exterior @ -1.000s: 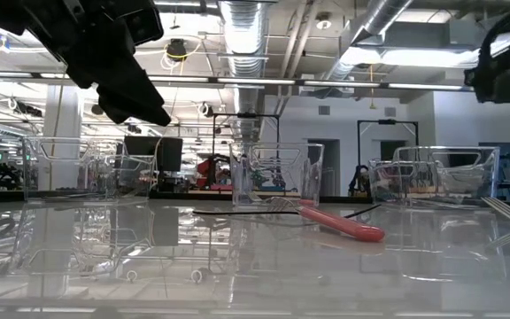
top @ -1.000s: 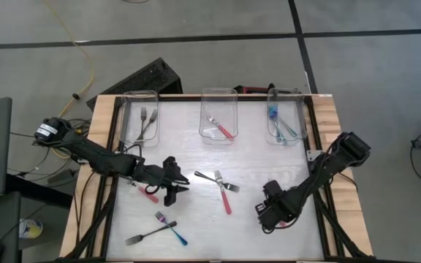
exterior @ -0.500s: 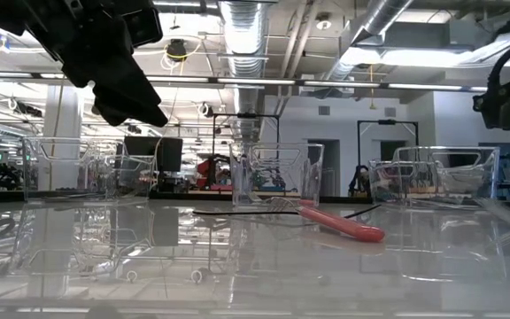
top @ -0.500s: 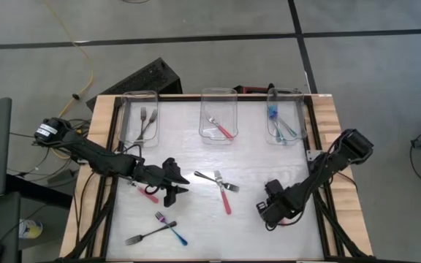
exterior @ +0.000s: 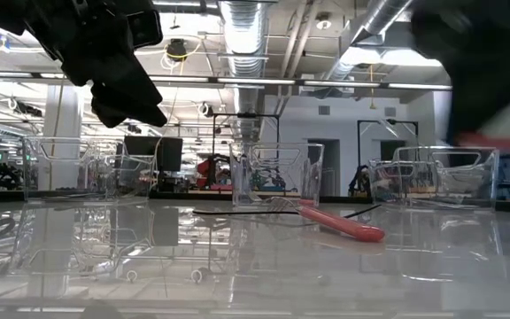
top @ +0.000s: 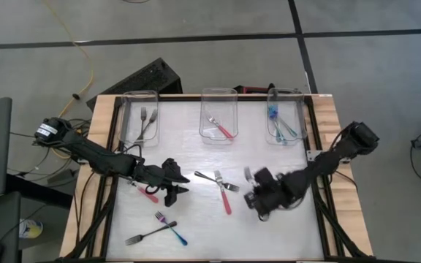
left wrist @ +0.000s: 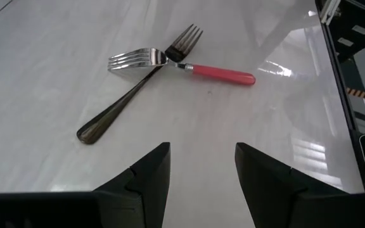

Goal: Sort silverware by color (type)
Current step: Put the right pink fork into the middle transparent bin

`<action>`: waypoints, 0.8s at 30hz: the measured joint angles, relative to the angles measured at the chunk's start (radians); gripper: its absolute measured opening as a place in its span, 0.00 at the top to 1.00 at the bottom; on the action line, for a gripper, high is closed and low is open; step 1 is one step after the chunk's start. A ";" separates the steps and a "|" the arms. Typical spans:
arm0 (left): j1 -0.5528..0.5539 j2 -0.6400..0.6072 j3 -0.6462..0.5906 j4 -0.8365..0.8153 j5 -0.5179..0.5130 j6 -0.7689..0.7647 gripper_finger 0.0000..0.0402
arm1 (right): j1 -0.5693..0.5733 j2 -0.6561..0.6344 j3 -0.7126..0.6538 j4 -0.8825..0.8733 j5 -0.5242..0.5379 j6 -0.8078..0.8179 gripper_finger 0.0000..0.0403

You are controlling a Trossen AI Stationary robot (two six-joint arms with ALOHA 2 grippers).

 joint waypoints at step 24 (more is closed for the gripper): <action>-0.168 0.000 0.000 -0.017 -0.028 -0.188 0.60 | -0.889 0.350 0.664 0.122 -0.312 -1.072 0.85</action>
